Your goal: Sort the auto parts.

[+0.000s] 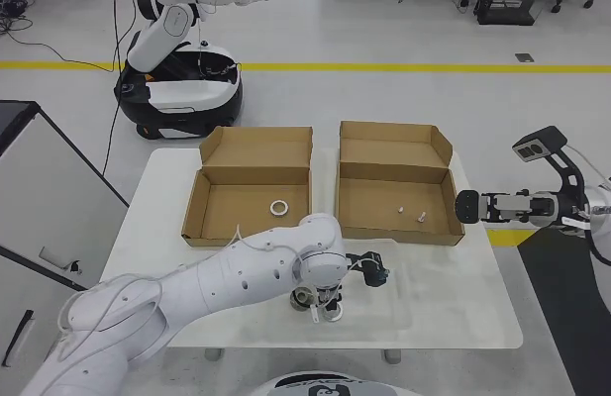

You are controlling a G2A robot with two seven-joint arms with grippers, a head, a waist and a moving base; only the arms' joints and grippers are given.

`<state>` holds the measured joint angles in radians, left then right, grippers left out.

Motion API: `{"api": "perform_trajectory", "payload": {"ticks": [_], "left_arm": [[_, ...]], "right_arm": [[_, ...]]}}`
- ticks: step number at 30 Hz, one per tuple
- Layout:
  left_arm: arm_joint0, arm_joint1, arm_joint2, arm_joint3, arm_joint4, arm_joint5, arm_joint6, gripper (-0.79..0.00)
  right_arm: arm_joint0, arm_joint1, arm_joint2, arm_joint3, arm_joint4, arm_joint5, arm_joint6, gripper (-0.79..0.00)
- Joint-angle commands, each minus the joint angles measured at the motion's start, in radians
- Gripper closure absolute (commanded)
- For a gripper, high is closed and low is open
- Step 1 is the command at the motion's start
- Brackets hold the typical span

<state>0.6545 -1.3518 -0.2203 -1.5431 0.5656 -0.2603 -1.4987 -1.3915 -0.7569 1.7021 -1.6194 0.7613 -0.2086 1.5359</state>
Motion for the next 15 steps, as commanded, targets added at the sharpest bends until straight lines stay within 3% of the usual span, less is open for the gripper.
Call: {"api": "perform_trajectory", "payload": {"ticks": [1,10,15], "left_arm": [[0.001,-0.004,0.002,0.005,0.001,-0.001,-0.001,-0.336],[0.004,-0.019,0.008,0.023,0.0,-0.009,-0.008,-0.256],[0.004,-0.028,0.01,0.035,0.0,-0.013,-0.007,-0.249]], "right_arm": [[0.0,0.0,0.0,0.0,0.0,0.0,0.0,-0.785],[0.0,0.0,0.0,0.0,0.0,0.0,0.0,-0.785],[0.0,0.0,0.0,0.0,0.0,0.0,0.0,-0.785]]}}
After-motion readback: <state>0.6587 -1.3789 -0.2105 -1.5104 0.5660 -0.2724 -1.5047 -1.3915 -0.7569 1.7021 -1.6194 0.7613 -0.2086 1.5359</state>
